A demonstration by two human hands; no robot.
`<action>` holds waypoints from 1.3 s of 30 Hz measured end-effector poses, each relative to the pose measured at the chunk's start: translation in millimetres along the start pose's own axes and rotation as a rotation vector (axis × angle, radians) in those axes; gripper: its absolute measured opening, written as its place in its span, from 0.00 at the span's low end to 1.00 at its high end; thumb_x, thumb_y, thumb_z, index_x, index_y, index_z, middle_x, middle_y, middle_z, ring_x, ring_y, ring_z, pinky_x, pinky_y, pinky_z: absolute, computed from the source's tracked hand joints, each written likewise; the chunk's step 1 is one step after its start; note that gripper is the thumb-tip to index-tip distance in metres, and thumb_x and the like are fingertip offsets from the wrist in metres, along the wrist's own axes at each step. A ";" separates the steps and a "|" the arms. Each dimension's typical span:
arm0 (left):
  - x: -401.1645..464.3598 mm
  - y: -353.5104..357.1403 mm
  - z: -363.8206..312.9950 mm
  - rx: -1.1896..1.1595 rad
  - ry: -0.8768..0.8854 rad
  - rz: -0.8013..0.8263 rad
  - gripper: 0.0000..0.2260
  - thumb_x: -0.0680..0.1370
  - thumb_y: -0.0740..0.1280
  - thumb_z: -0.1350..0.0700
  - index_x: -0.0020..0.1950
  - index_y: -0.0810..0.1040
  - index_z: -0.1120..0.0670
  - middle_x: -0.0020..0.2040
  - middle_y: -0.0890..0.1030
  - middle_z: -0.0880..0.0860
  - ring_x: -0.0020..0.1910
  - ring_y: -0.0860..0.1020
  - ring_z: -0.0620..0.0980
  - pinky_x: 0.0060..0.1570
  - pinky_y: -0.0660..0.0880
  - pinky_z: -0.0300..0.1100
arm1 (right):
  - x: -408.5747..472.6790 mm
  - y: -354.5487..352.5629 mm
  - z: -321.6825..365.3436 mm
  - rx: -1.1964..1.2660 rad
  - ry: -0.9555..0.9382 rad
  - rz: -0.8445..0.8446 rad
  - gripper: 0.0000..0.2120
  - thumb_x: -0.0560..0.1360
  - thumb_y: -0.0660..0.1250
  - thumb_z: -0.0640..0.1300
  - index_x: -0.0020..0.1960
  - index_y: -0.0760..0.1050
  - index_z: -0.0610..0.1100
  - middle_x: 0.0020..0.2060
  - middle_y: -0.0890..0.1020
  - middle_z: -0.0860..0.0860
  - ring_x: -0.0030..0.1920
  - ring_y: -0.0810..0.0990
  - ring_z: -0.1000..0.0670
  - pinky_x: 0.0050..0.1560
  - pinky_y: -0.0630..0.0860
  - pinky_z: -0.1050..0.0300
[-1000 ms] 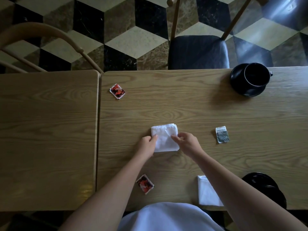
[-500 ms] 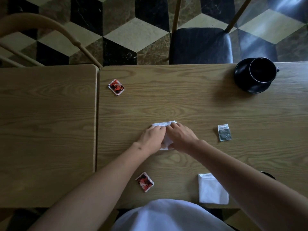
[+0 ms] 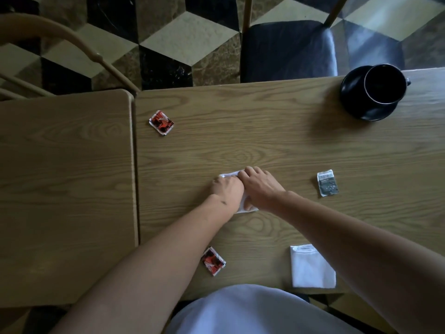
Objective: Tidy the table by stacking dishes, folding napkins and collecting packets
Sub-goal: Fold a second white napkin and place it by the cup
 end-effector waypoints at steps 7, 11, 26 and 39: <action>-53.2 31.2 43.3 -0.997 -0.559 -0.319 0.08 0.72 0.68 0.61 0.51 0.76 0.58 0.53 0.76 0.58 0.53 0.75 0.58 0.55 0.73 0.46 | -61.7 37.4 -6.1 0.783 0.592 -0.449 0.22 0.68 0.77 0.52 0.55 0.73 0.43 0.50 0.75 0.50 0.52 0.72 0.49 0.52 0.70 0.54; -61.8 35.3 36.0 -1.516 -0.633 -0.184 0.03 0.73 0.70 0.63 0.43 0.76 0.61 0.36 0.73 0.54 0.35 0.71 0.50 0.26 0.65 0.35 | -69.3 46.1 -1.8 1.030 0.872 -0.303 0.20 0.69 0.75 0.57 0.49 0.71 0.46 0.41 0.77 0.54 0.45 0.78 0.49 0.49 0.76 0.51; -120.8 -56.3 -69.3 -2.084 0.032 0.177 0.13 0.77 0.58 0.72 0.57 0.71 0.60 0.45 0.78 0.60 0.35 0.79 0.54 0.26 0.77 0.40 | -198.5 -25.7 -35.5 1.930 0.727 -0.406 0.12 0.70 0.75 0.37 0.52 0.81 0.39 0.40 0.75 0.45 0.38 0.76 0.50 0.38 0.75 0.60; -160.2 -149.6 -200.3 -1.902 0.487 0.224 0.25 0.74 0.57 0.70 0.67 0.72 0.51 0.59 0.81 0.59 0.49 0.81 0.58 0.46 0.79 0.53 | -308.0 -101.4 -109.6 2.059 0.492 -0.706 0.13 0.77 0.68 0.48 0.59 0.77 0.45 0.40 0.82 0.49 0.35 0.82 0.52 0.31 0.78 0.61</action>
Point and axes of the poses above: each hand's wrist, its own x-axis towards the middle knuckle, its own y-axis out of the palm, z = x × y, the point moved 4 cm from there along x, towards the middle knuckle
